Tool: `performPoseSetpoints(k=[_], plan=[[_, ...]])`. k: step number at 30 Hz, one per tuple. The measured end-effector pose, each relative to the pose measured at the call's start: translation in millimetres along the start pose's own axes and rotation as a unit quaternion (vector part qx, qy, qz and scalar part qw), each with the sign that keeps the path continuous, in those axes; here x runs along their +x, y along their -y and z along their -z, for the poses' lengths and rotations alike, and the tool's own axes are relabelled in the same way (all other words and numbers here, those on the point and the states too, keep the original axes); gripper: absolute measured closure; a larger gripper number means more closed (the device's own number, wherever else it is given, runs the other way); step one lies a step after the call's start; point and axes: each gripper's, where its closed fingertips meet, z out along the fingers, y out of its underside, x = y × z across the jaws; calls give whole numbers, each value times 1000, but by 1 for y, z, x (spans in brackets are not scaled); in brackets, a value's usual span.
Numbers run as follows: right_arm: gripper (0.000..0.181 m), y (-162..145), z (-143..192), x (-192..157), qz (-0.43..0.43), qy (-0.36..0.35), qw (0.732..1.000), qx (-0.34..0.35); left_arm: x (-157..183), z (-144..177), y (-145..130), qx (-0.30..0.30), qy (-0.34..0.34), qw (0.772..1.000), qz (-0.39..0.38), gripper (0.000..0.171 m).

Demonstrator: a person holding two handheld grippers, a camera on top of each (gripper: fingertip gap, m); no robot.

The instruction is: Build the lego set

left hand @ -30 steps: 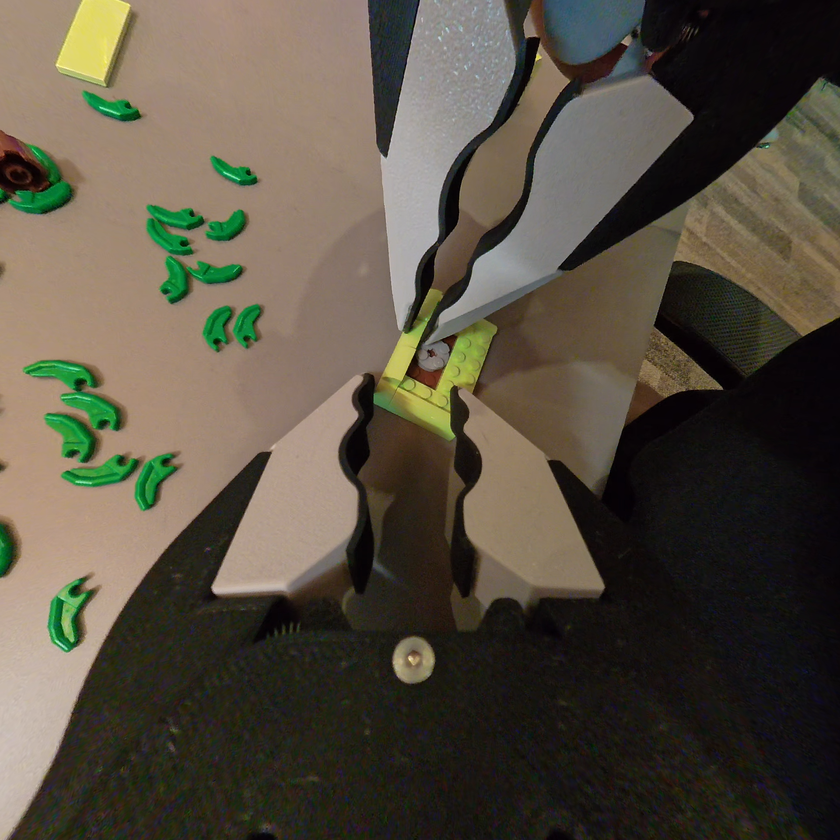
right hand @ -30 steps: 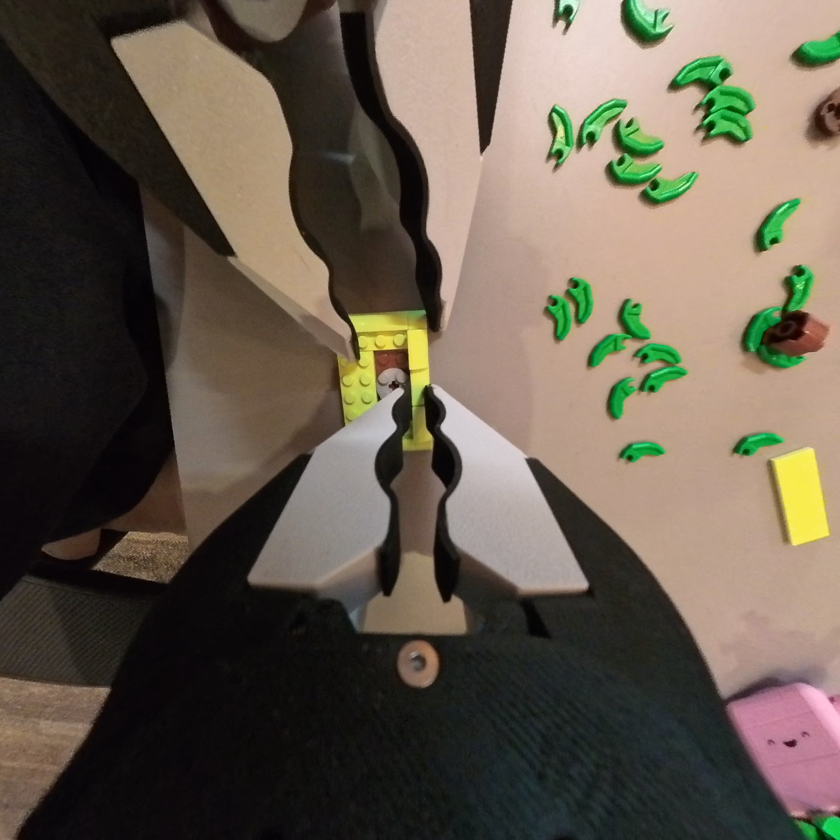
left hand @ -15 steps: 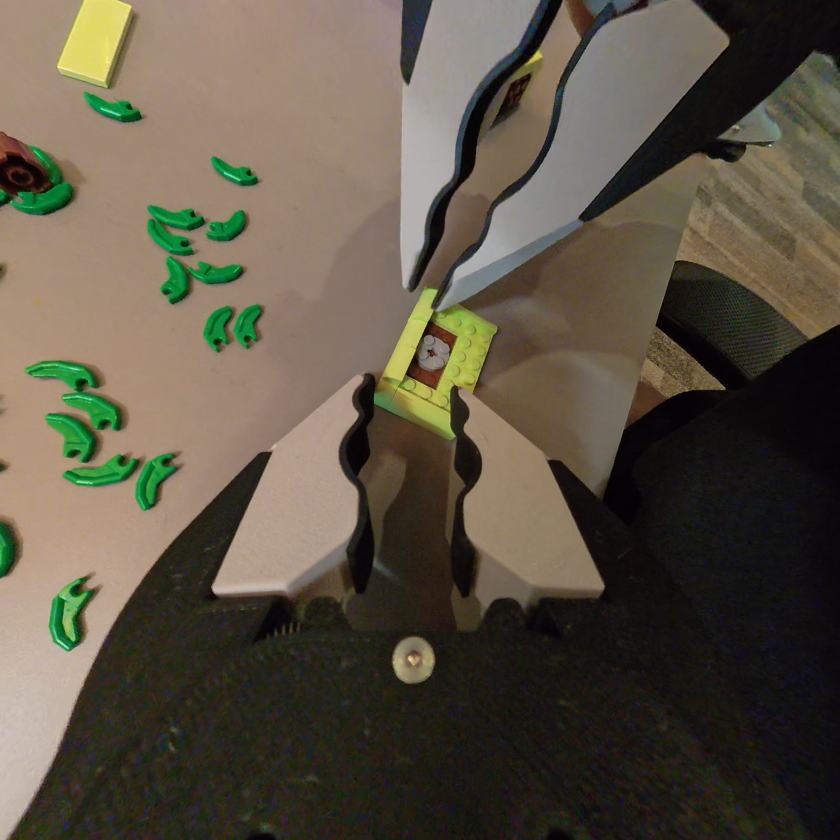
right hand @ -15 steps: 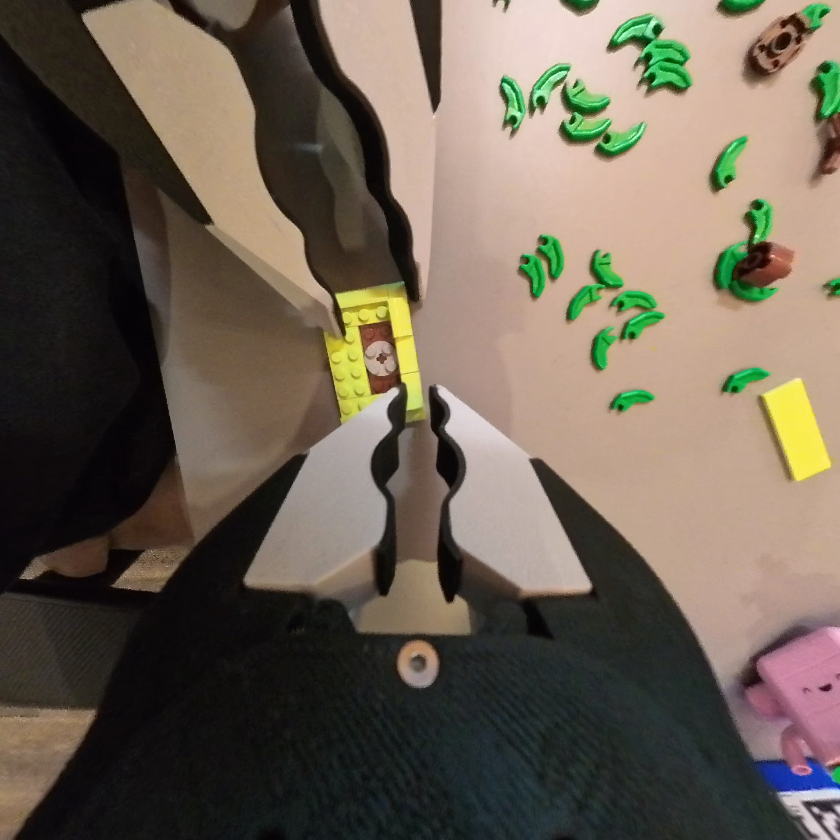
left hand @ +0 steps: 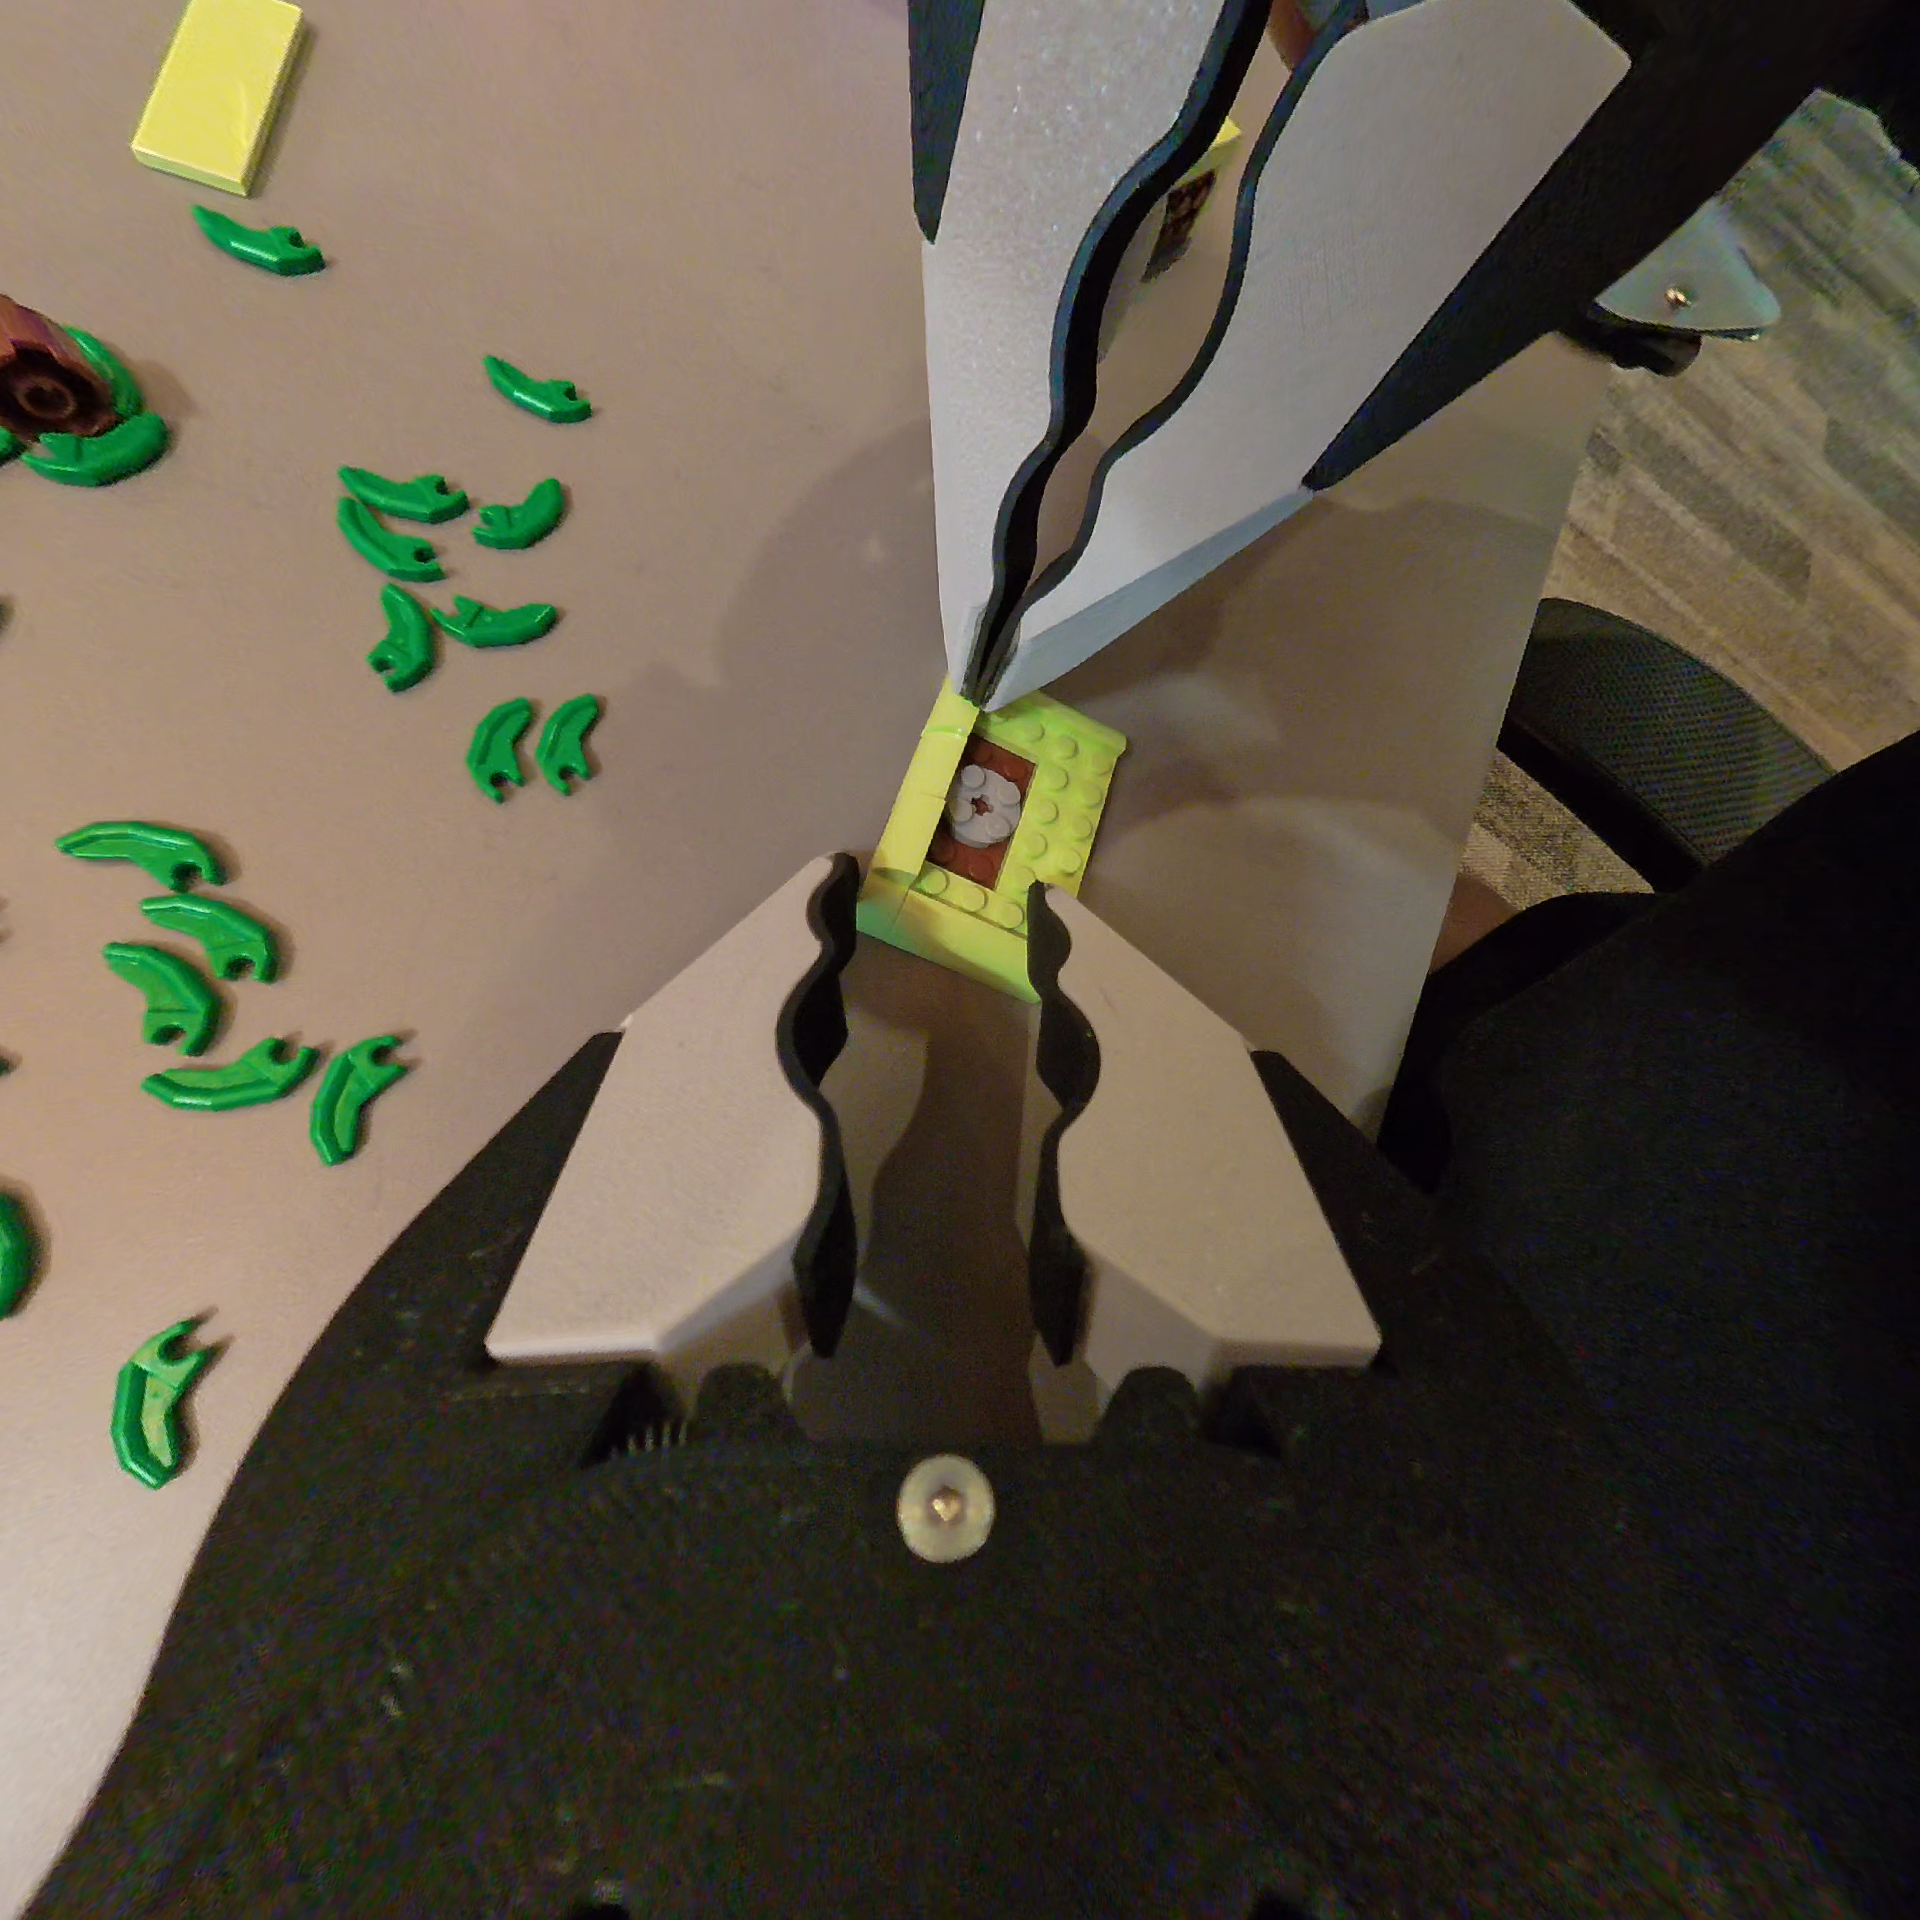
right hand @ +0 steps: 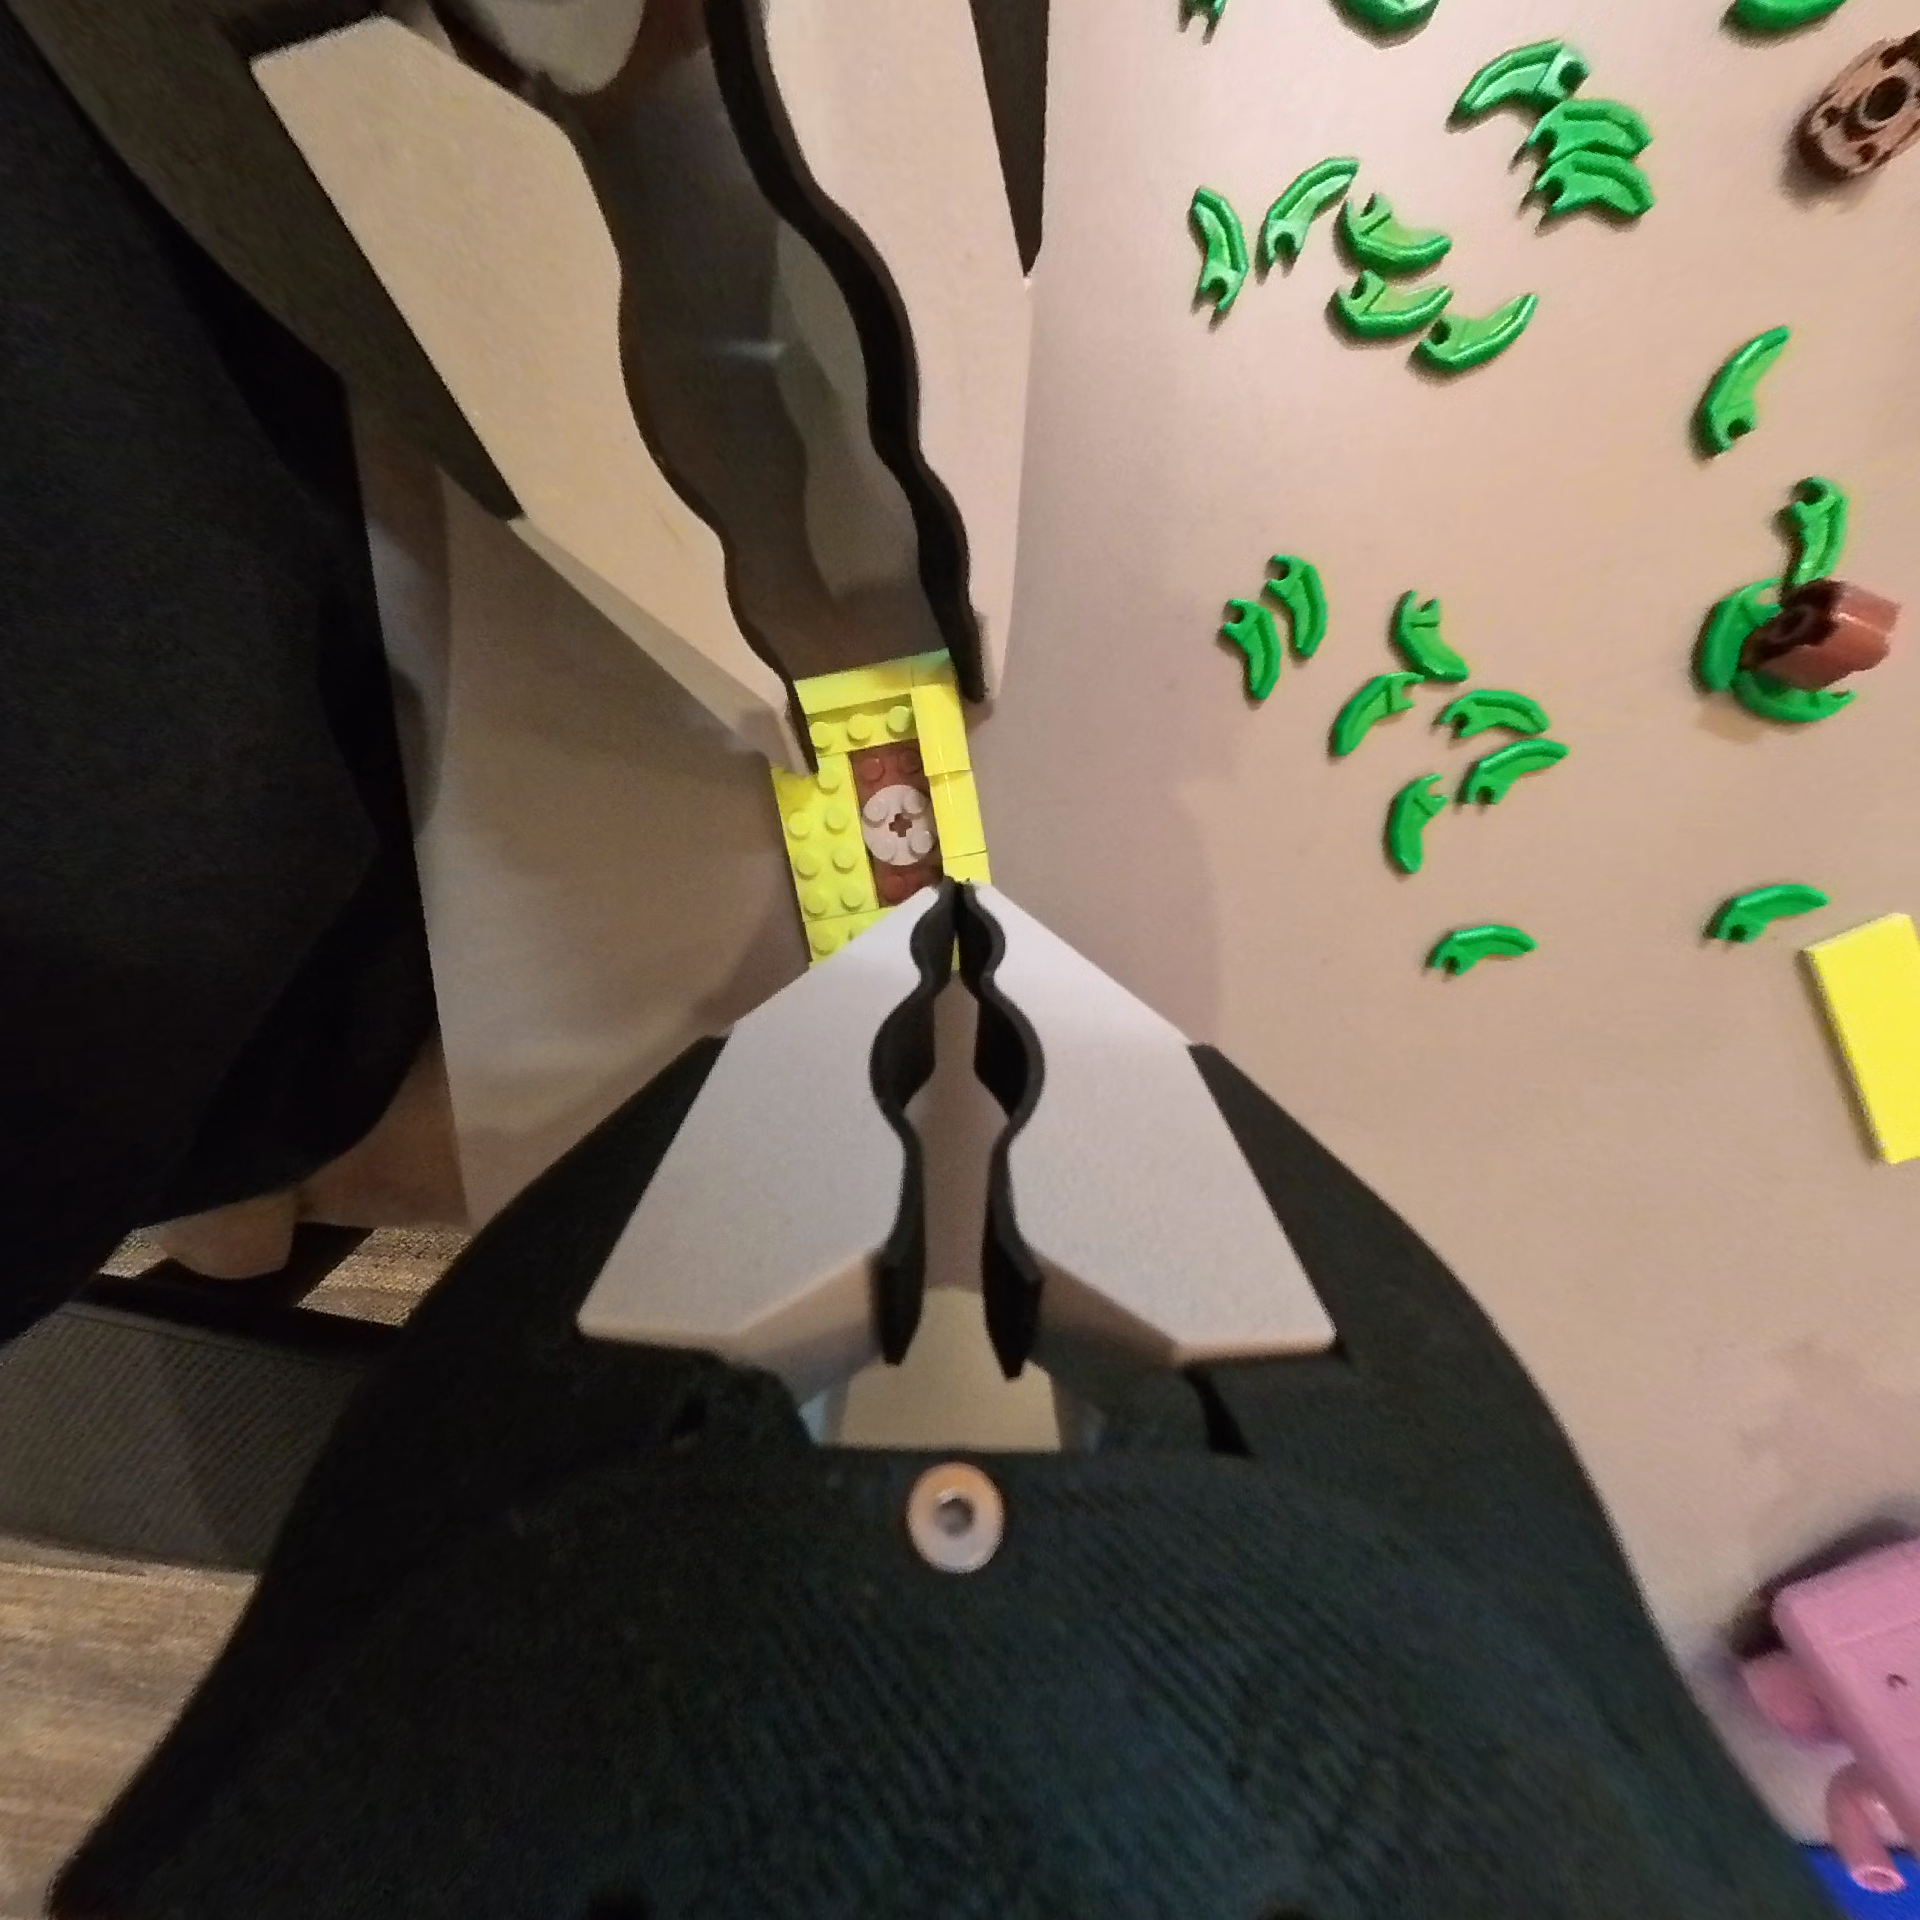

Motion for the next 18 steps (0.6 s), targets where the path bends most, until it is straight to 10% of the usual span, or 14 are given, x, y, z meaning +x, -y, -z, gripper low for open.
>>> performPoseSetpoints(k=[9,14,18], plan=[[181,2,0,2,-30,-8,999,38,0,0,0,0,0,1000,0,141],[120,10,6,-14,-85,29,990,113,0,0,0,0,0,1000,-1,141],[106,2,-10,-19,-73,-10,991,108,1,0,0,2,-7,1000,4,141]])
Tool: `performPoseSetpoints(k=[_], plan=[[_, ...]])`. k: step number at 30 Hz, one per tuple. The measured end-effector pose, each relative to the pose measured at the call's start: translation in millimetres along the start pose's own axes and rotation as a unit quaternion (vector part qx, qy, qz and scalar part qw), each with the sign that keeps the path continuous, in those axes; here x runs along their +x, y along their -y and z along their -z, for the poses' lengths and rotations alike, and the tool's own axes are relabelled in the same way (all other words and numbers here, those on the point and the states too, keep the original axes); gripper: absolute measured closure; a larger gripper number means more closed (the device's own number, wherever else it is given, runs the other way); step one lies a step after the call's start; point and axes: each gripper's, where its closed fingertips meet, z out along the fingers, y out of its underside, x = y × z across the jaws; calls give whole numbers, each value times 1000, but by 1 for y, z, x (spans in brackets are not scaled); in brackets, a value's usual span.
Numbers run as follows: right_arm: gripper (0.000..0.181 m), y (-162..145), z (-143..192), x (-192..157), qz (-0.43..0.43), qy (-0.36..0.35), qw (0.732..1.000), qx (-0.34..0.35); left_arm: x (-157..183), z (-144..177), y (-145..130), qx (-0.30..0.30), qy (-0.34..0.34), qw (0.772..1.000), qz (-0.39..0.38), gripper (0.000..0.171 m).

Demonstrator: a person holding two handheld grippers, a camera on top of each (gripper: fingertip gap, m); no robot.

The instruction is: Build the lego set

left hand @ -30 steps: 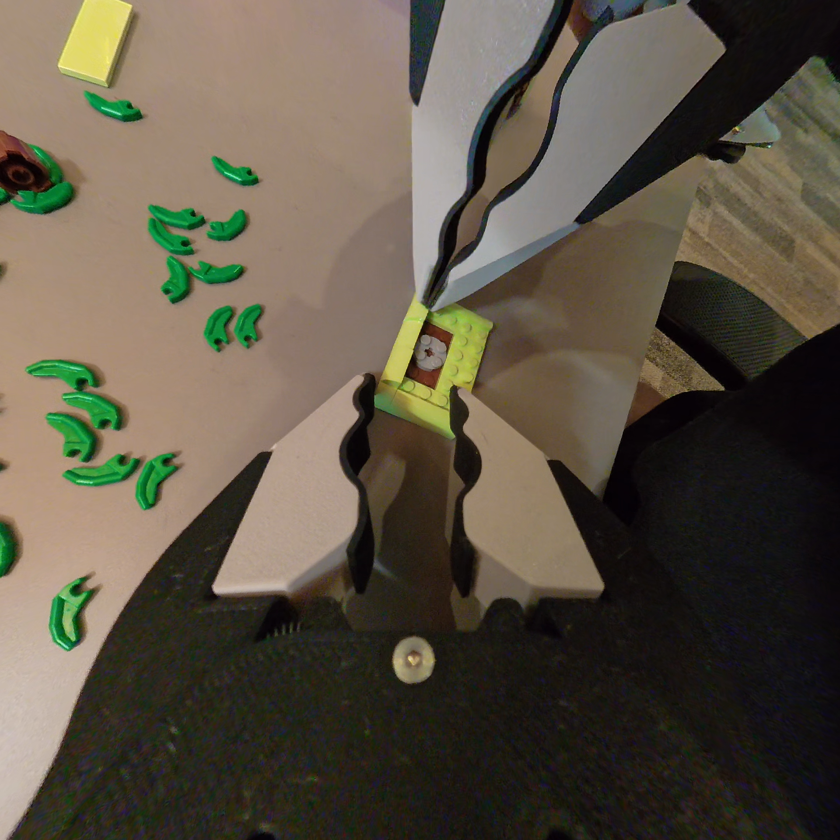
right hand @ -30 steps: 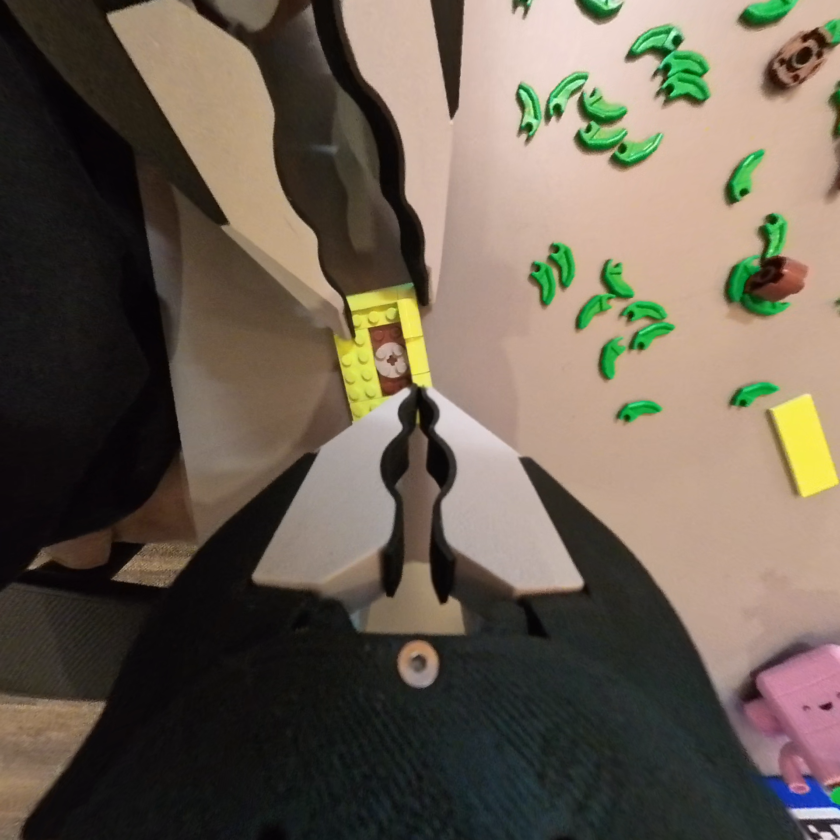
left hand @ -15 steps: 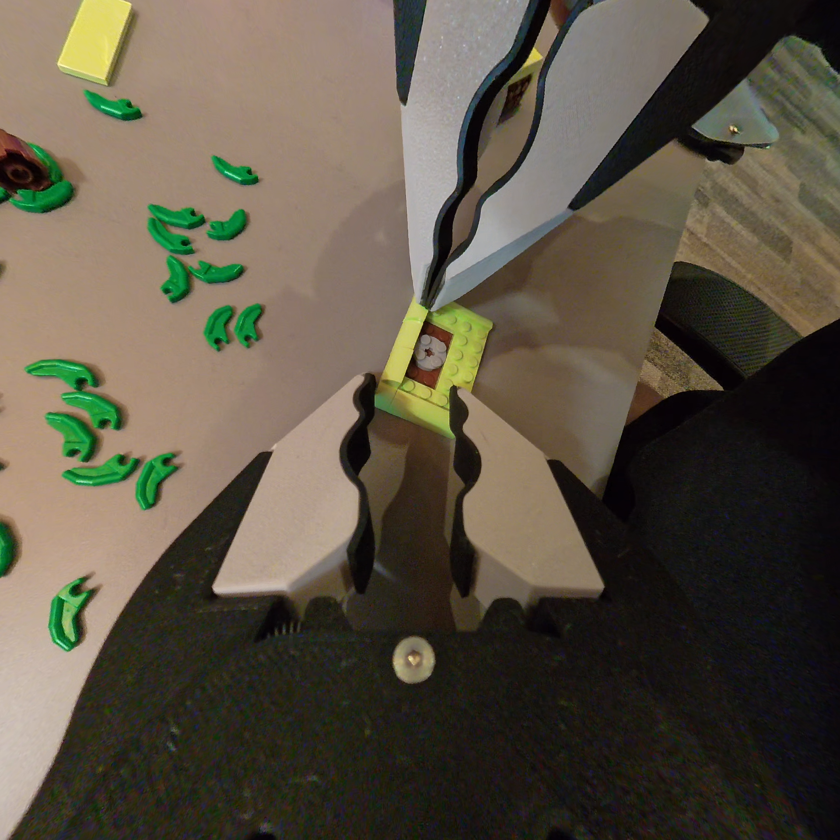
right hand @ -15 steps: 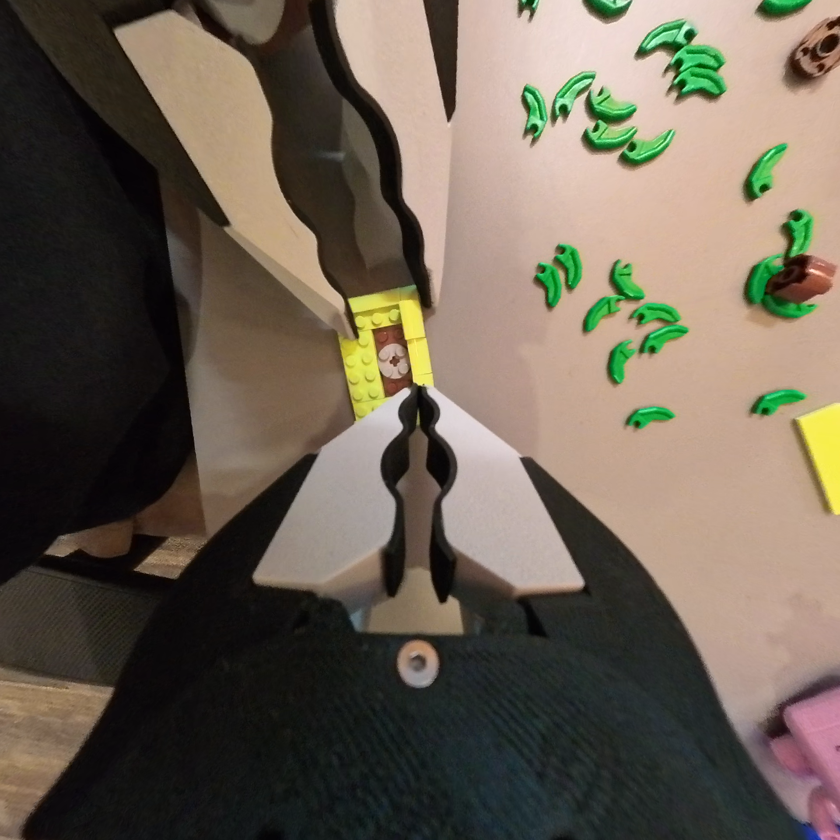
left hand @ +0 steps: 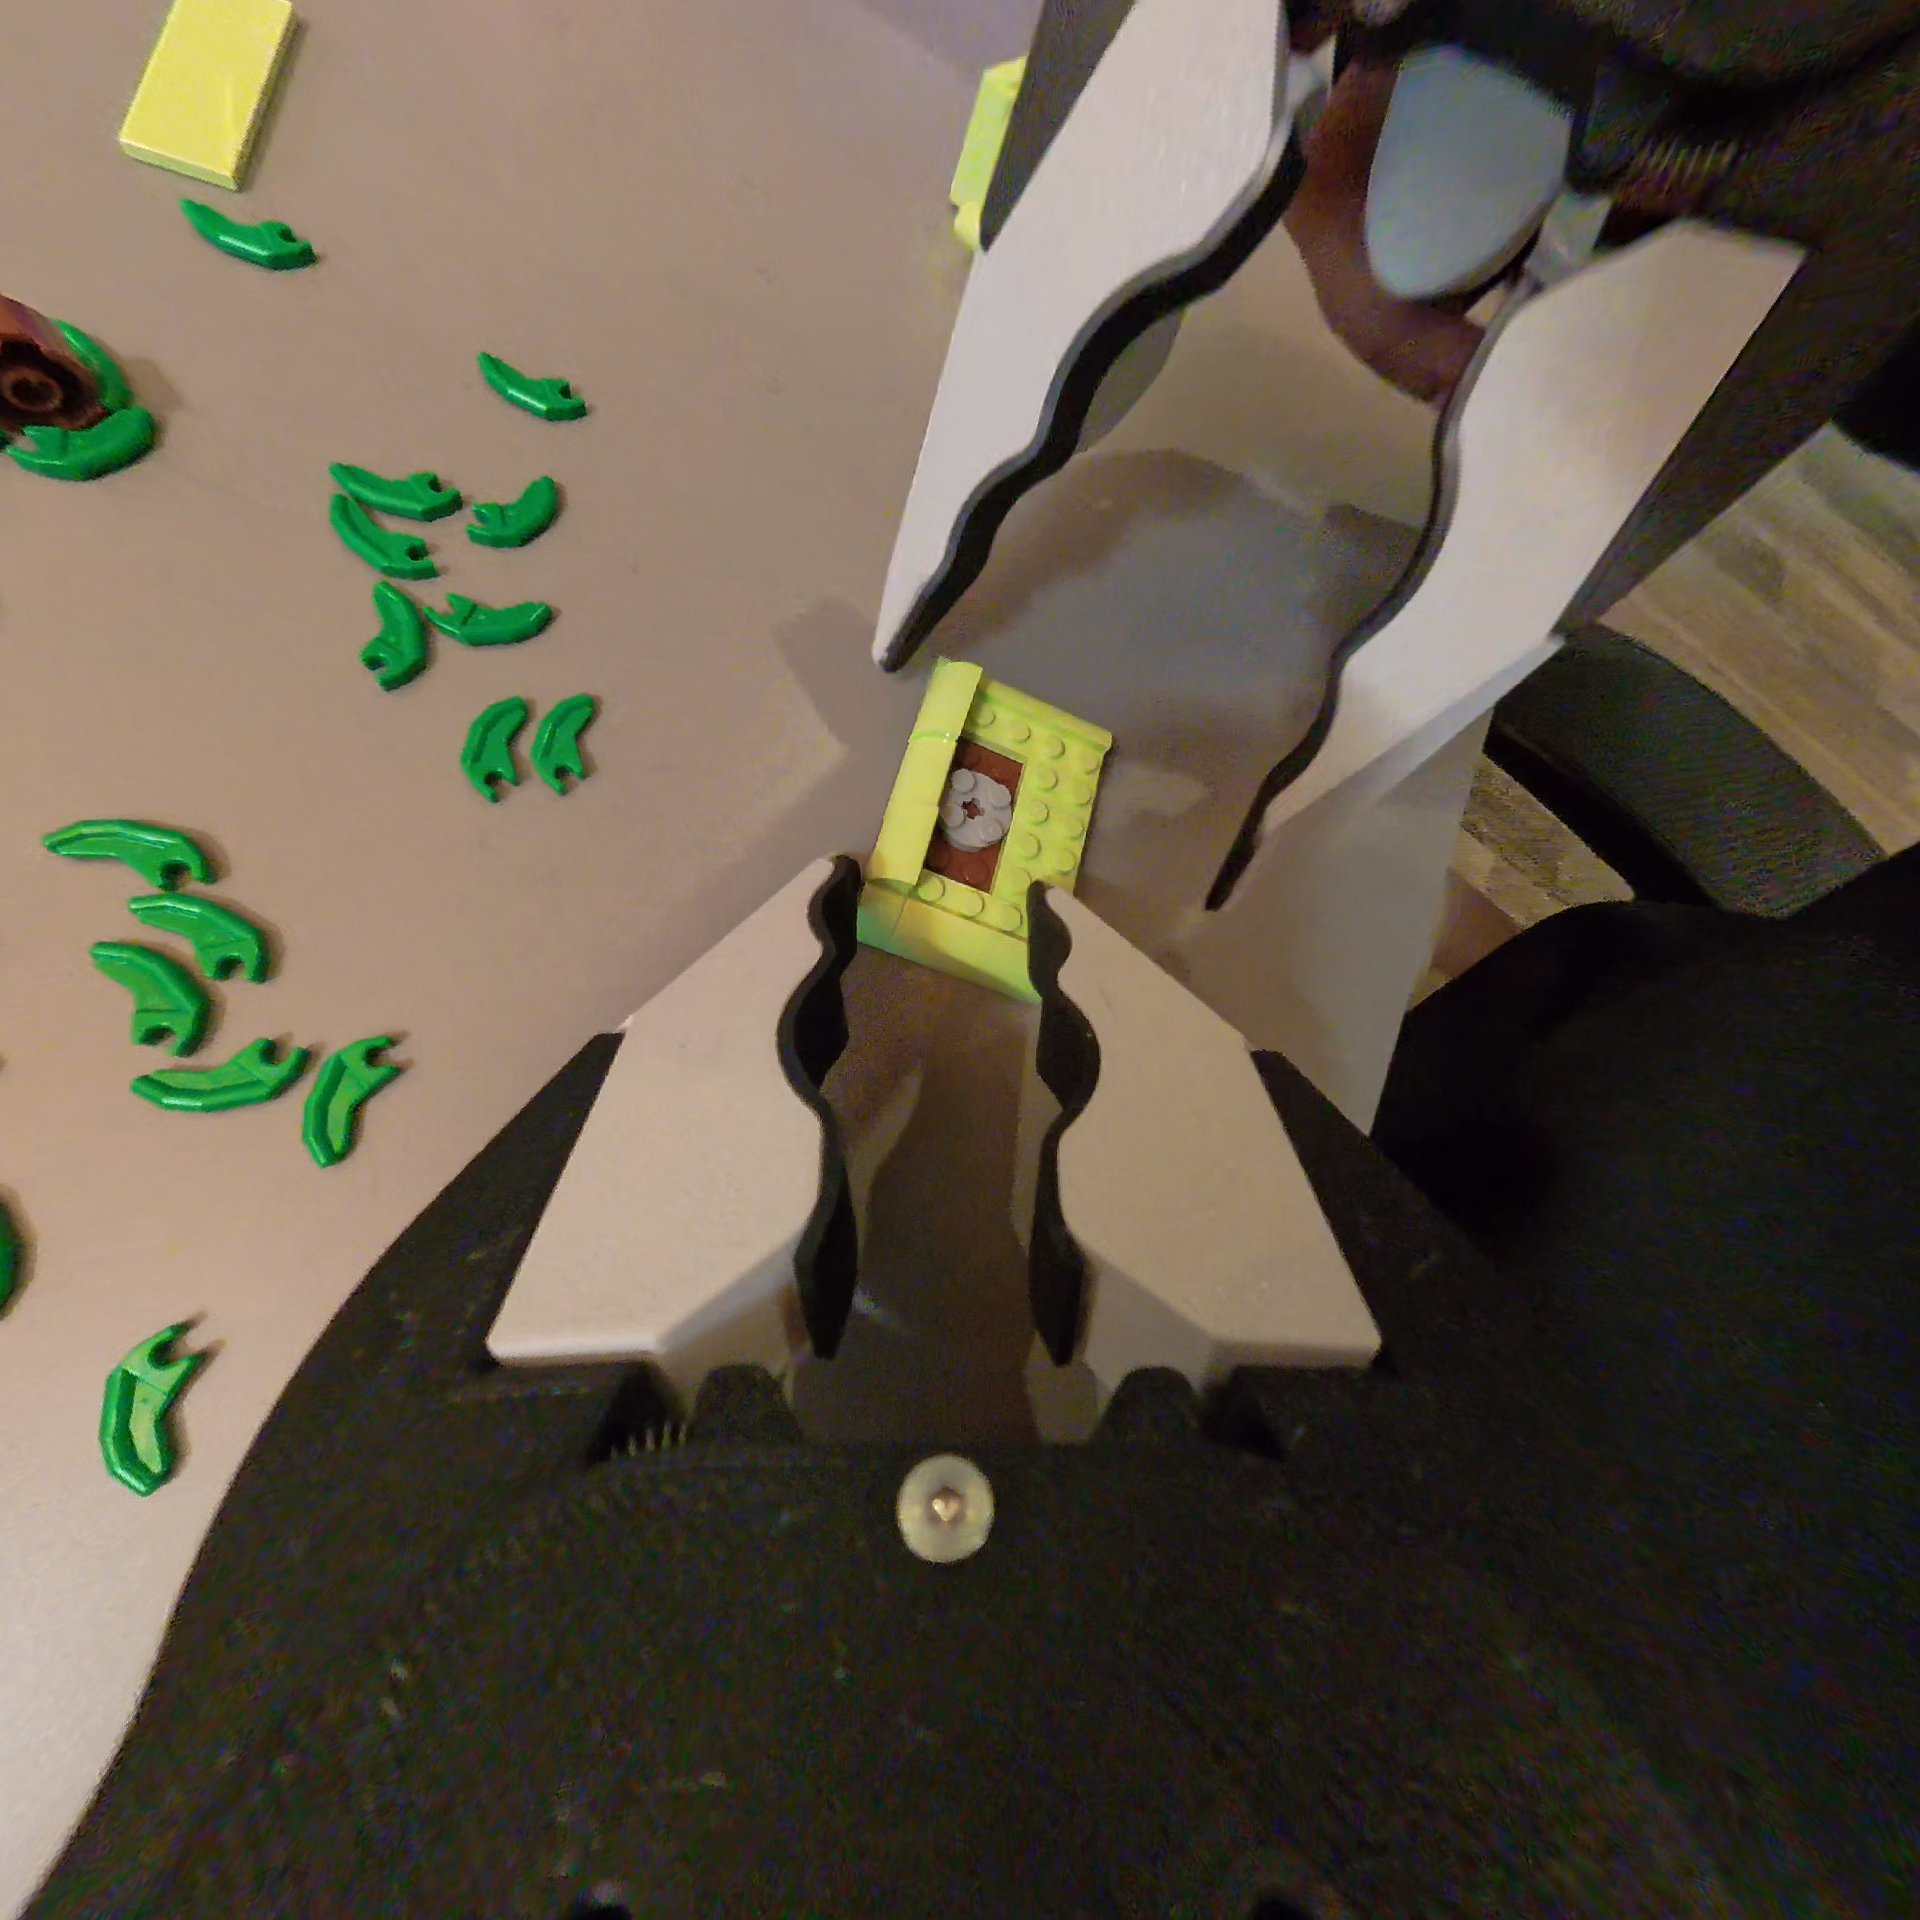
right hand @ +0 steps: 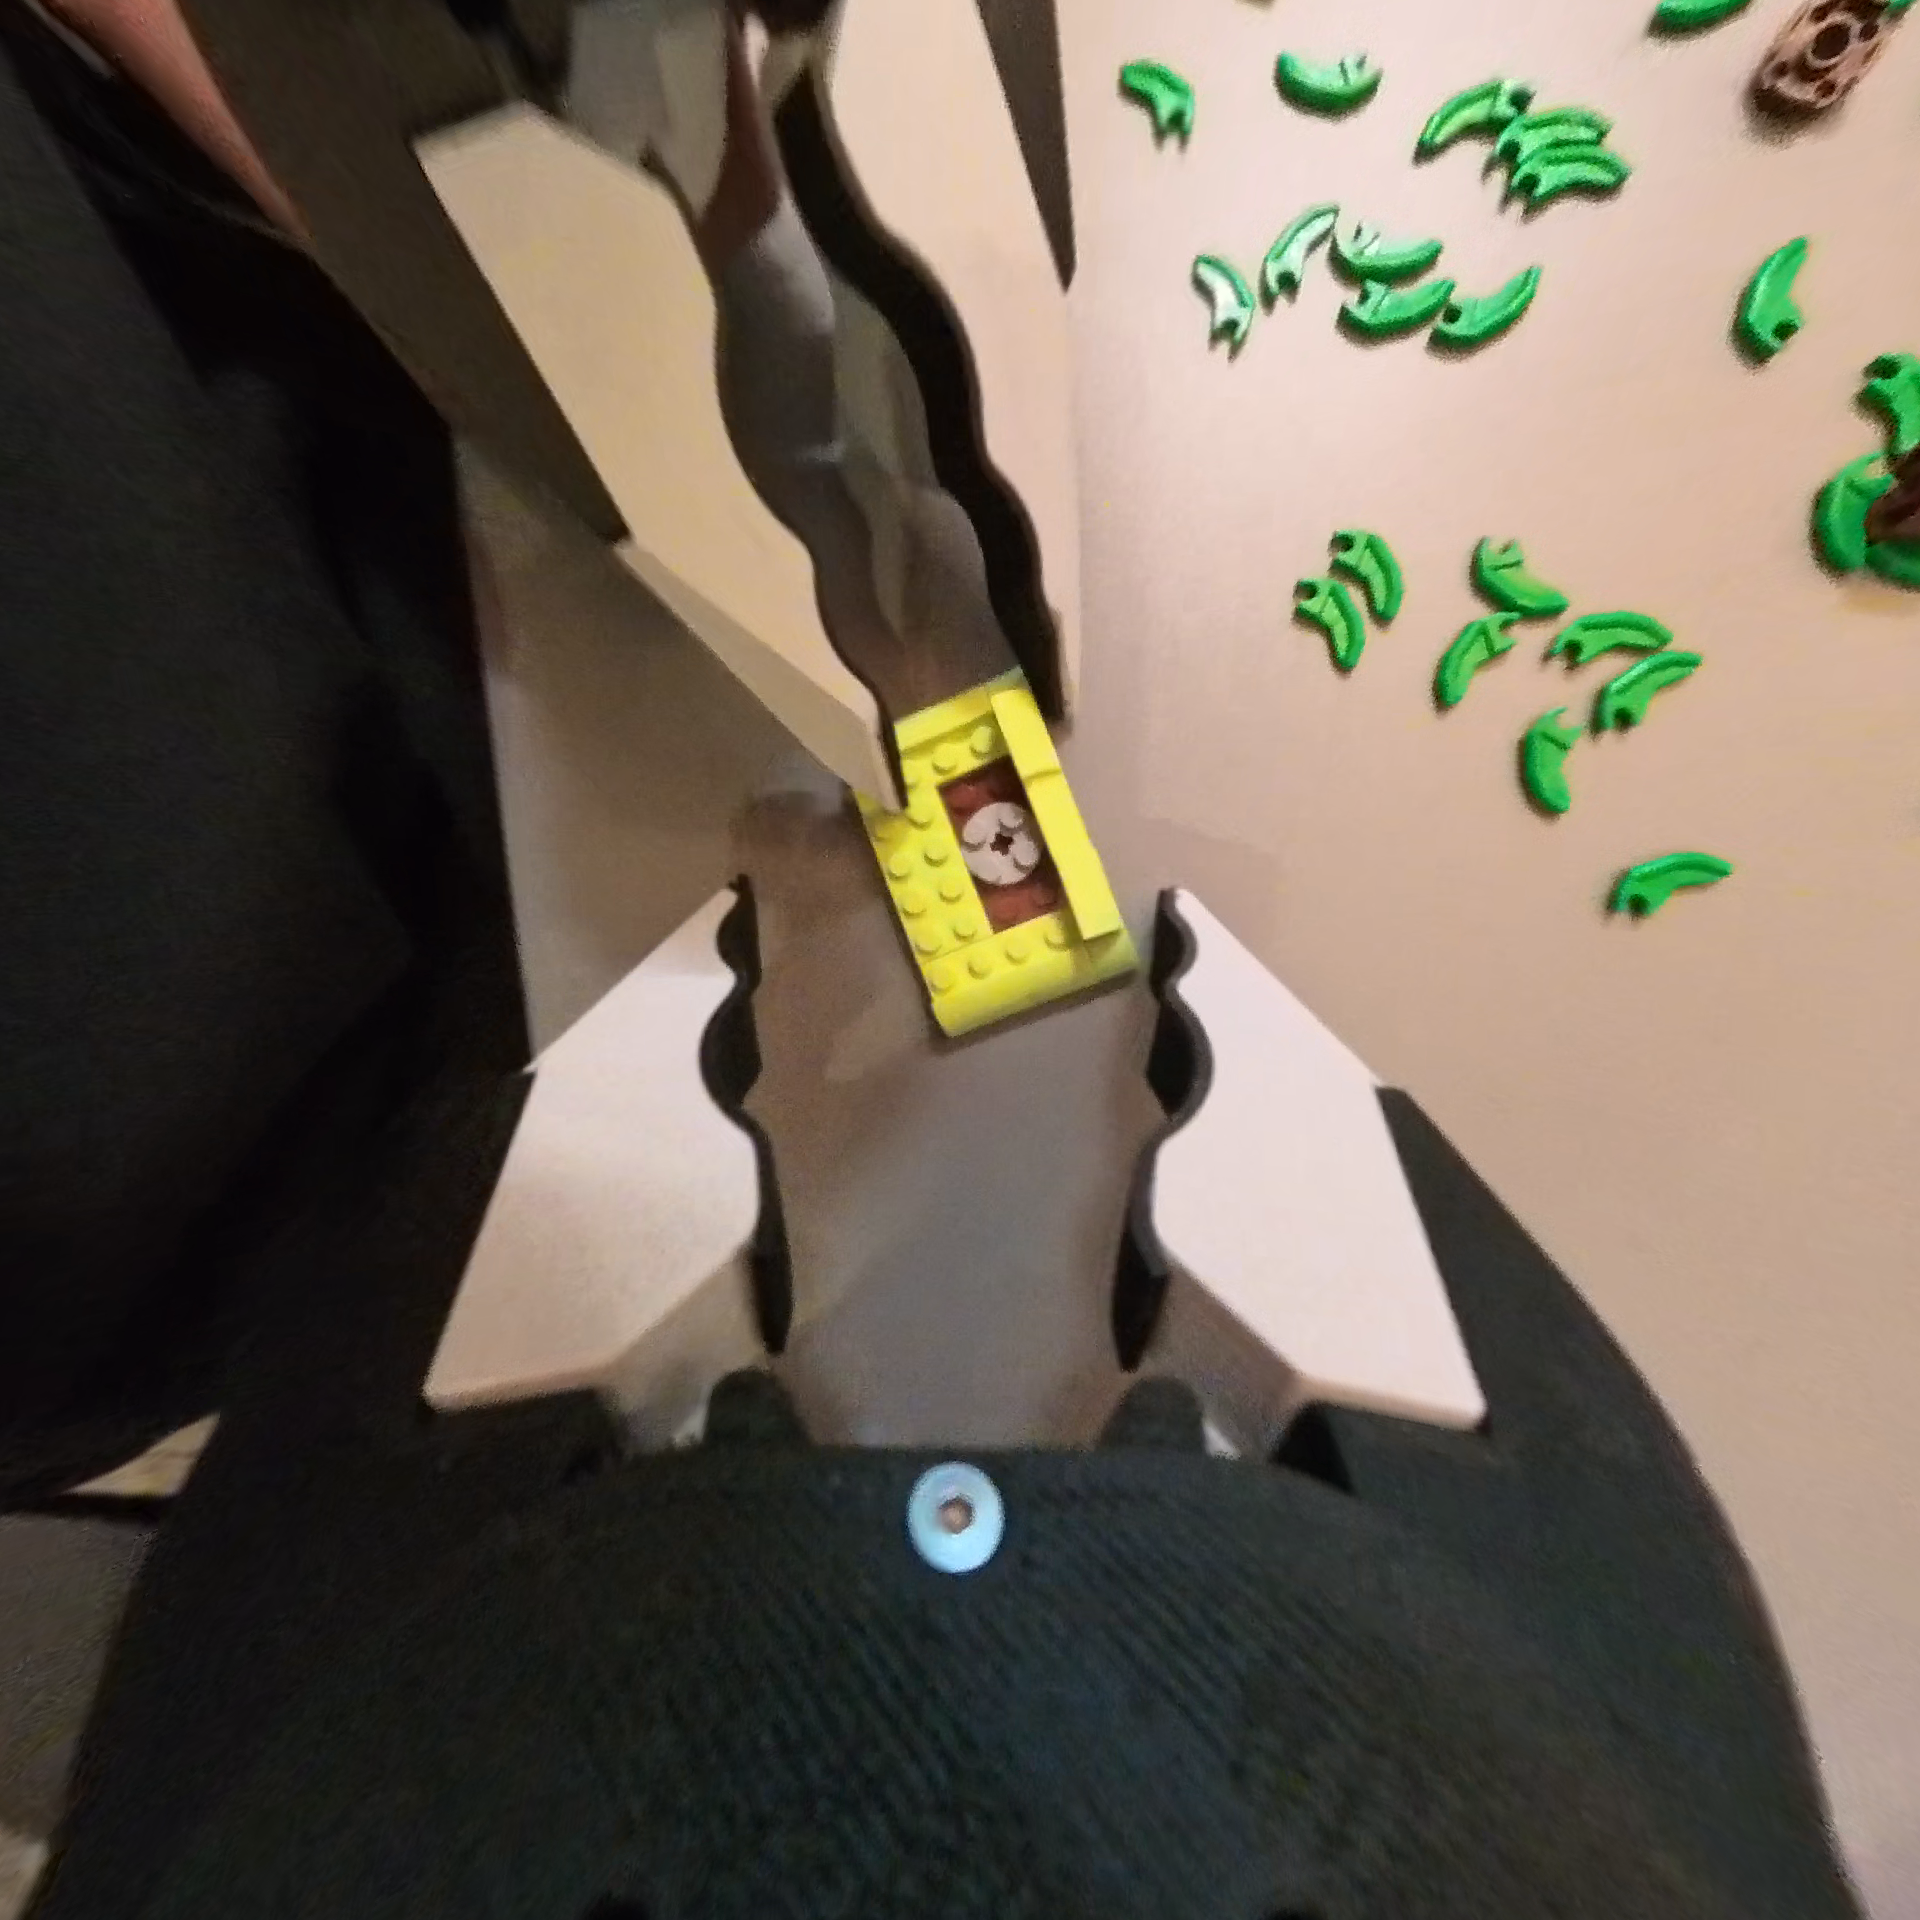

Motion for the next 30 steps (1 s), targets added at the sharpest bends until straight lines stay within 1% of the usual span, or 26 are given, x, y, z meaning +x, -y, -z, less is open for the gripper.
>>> performPoseSetpoints(k=[2,3,4,5,6,8,9,11,12,14,15,16,17,20,22,23,26,28,30], plan=[[106,-4,-5,4,26,-39,999,-2,1,1,1,5,-6,1000,0,140],[111,-3,-7,5,37,-53,998,5,2,2,2,10,-9,1000,-1,138],[119,-2,-8,5,45,-62,997,9,2,3,3,16,-10,1000,0,137],[131,-1,-8,3,48,-61,997,15,2,4,5,22,-11,1000,3,134],[137,-1,-8,2,42,-64,997,19,1,6,6,29,-12,999,9,131],[138,0,-7,0,47,-79,995,30,-4,12,11,53,-15,998,31,126],[138,3,-5,0,62,-100,992,43,-6,15,14,68,-20,996,46,124],[138,13,4,0,109,-162,977,81,-8,21,18,91,-43,992,80,122],[138,20,12,1,135,-201,965,103,-7,22,18,96,-60,989,97,121],[138,35,31,0,191,-276,931,145,-2,24,19,102,-100,982,121,121],[138,41,38,-3,217,-303,914,160,3,26,22,113,-122,978,128,121],[138,45,43,-6,235,-319,903,169,8,28,25,126,-145,972,135,121],[138,46,44,-9,245,-324,897,172,13,30,28,136,-166,966,144,121],[138,49,47,-16,255,-328,890,188,29,32,36,153,-240,942,176,121],[139,54,52,-21,261,-331,882,210,33,36,41,164,-280,924,202,123],[138,56,55,-21,260,-332,880,220,32,40,44,174,-295,915,214,128],[139,60,65,-22,243,-328,875,259,24,54,53,216,-328,886,245,158],[139,60,68,-20,232,-325,876,270,25,62,57,234,-361,866,256,162],[139,61,68,-18,226,-331,874,276,26,68,61,253,-374,856,254,164]])
